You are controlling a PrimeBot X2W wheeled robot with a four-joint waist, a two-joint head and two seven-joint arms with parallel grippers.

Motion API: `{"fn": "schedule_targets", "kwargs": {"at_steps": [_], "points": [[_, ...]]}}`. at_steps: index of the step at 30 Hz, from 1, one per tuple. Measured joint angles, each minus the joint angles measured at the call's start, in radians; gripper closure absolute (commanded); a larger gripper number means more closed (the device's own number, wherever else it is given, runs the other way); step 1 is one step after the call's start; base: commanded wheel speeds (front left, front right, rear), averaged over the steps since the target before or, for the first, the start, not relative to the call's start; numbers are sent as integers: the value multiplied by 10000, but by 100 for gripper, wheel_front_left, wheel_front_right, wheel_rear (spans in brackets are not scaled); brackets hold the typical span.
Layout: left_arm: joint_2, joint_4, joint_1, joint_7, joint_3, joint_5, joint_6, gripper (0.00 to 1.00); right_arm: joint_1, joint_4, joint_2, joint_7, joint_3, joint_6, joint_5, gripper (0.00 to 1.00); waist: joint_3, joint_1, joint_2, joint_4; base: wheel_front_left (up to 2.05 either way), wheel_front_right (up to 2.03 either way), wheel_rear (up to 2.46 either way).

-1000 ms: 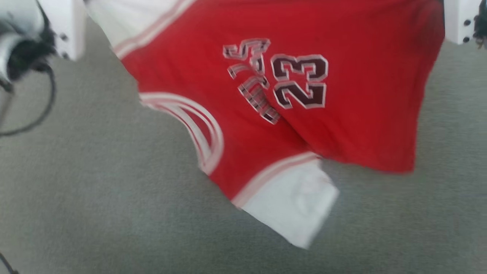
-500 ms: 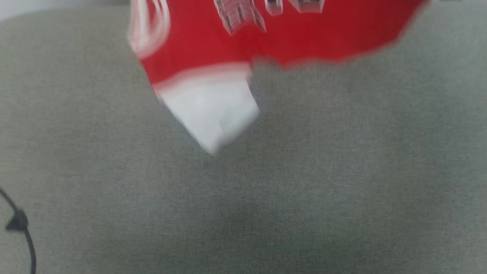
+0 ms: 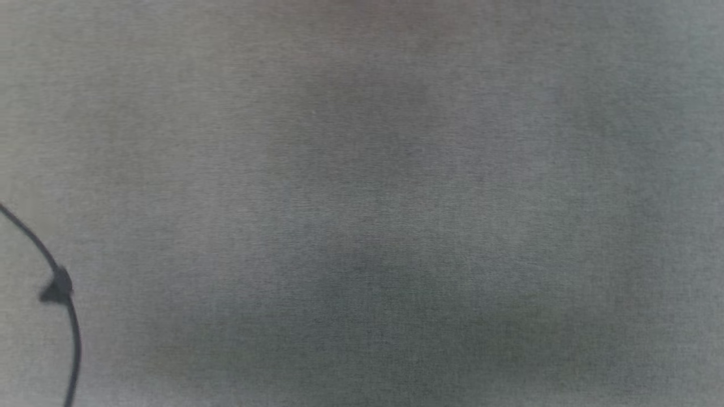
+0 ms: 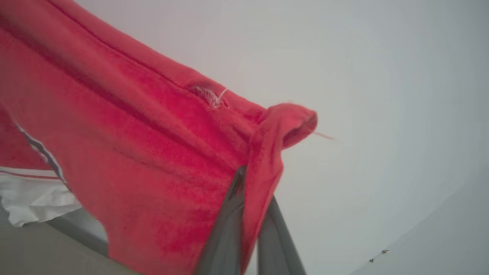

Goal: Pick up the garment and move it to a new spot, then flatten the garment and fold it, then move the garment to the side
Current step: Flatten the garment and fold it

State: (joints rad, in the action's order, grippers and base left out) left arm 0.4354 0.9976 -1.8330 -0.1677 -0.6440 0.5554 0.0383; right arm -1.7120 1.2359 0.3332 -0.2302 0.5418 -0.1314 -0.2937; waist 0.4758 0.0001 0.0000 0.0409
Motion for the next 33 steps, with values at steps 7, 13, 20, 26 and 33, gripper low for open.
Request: {"fn": "schedule_targets", "kwargs": {"at_steps": [7, 13, 20, 26, 33], "points": [[-510, 1074, 1792, 1503, -569, 765, 861, 100, 1815, 263, -313, 637, 546, 0, -343, 100, -450, 0, 0, 232, 0, 0, 0], [-454, -234, 4010, 3837, -1475, 2405, 911, 100, 3545, -554, -88, 1383, 1392, 0, -1467, 100, -1045, 0, 0, 450, 0, 0, 0], [744, -2251, 6294, 6184, -2094, 3950, 911, 100, 5529, -2951, 1216, 2744, 2775, 4, -3430, 100, -1722, 0, 0, 666, 0, 0, 0], [1484, -3946, 8011, 7526, -2334, 4521, 238, 100, 6999, -5219, 2769, 4042, 3697, 6, -5079, 100, -2033, 0, 0, 811, 0, 0, 0], [2525, -6473, 9850, 9037, -2667, 5177, -1012, 100, 8401, -7413, 4383, 5496, 4381, 6, -6654, 100, -2152, 0, 0, 837, 0, 0, 0]]}}
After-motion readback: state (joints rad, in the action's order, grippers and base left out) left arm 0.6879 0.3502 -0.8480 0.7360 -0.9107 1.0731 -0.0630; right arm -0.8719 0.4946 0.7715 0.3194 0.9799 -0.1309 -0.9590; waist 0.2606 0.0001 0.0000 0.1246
